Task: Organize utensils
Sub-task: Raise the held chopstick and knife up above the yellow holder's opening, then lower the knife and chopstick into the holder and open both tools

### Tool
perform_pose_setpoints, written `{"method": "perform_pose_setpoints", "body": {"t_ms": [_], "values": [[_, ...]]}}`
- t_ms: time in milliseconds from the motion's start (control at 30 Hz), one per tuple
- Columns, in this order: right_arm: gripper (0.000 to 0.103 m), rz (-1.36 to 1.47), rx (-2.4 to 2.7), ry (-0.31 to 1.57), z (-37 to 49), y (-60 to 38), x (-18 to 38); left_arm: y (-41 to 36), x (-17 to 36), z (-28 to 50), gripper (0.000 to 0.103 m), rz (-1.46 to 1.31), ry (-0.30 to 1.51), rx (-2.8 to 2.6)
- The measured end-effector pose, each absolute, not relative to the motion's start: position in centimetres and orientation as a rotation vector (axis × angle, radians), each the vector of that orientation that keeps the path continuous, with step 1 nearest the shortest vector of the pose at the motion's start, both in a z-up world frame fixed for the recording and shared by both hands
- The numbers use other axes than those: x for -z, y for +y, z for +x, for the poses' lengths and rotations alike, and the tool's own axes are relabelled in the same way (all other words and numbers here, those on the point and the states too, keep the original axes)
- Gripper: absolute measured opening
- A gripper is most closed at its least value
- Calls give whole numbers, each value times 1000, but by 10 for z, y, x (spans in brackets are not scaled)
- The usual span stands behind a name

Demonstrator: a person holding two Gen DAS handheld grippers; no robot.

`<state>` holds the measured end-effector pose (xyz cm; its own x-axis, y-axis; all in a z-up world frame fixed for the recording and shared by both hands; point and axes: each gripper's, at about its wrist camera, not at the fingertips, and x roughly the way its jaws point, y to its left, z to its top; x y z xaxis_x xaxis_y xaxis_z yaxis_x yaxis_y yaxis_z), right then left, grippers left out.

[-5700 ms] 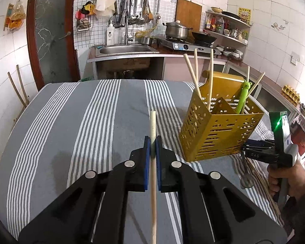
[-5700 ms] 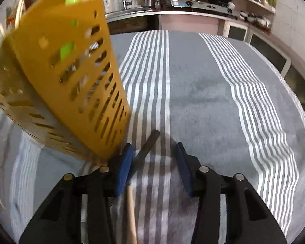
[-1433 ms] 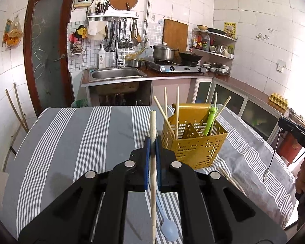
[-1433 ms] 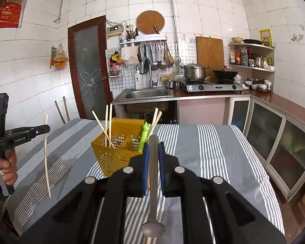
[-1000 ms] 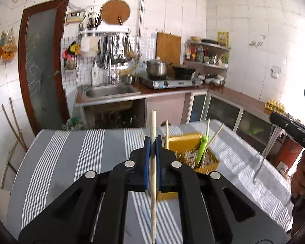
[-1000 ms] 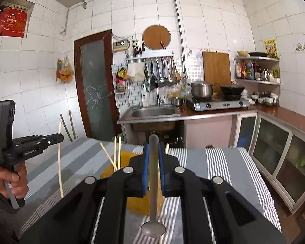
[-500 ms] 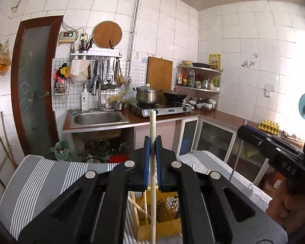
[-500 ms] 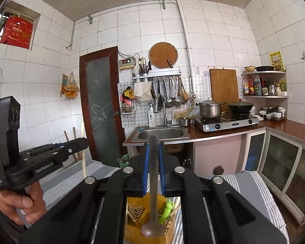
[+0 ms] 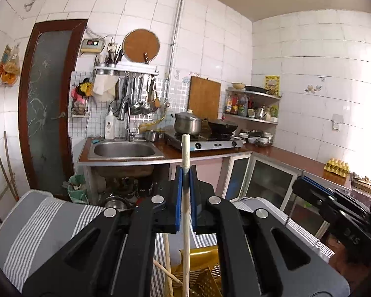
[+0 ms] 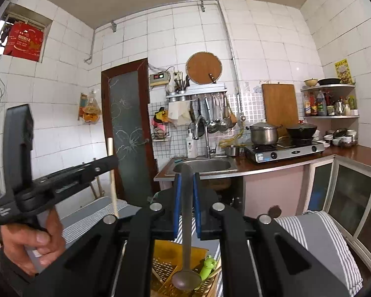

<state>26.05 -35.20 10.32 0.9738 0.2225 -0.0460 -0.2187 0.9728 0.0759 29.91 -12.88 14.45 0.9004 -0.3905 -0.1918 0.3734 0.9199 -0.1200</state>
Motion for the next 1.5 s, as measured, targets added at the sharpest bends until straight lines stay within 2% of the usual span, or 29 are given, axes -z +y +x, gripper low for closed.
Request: {"method": "perform_pose_setpoints", "body": {"t_ms": [400, 933, 1000, 1067, 1167, 1233, 1367, 1500], "values": [[9, 70, -206, 183, 296, -356, -65, -145, -100, 327, 4, -61, 332, 381], [10, 113, -227, 261, 294, -361, -52, -144, -83, 324, 4, -42, 436, 409], [15, 118, -222, 260, 293, -360, -52, -145, -73, 323, 8, -25, 464, 403], [45, 126, -205, 253, 288, -361, -50, -140, -63, 321, 13, -17, 487, 379], [46, 133, -179, 248, 279, -365, -45, -128, -57, 311, 20, -27, 489, 353], [46, 132, -158, 245, 275, -366, -45, -121, -57, 303, 33, -22, 473, 336], [46, 95, -112, 232, 265, -363, -53, -97, -52, 282, 38, -14, 458, 276], [46, 74, -59, 255, 255, -361, -55, -75, -43, 278, 38, -8, 517, 222]]}}
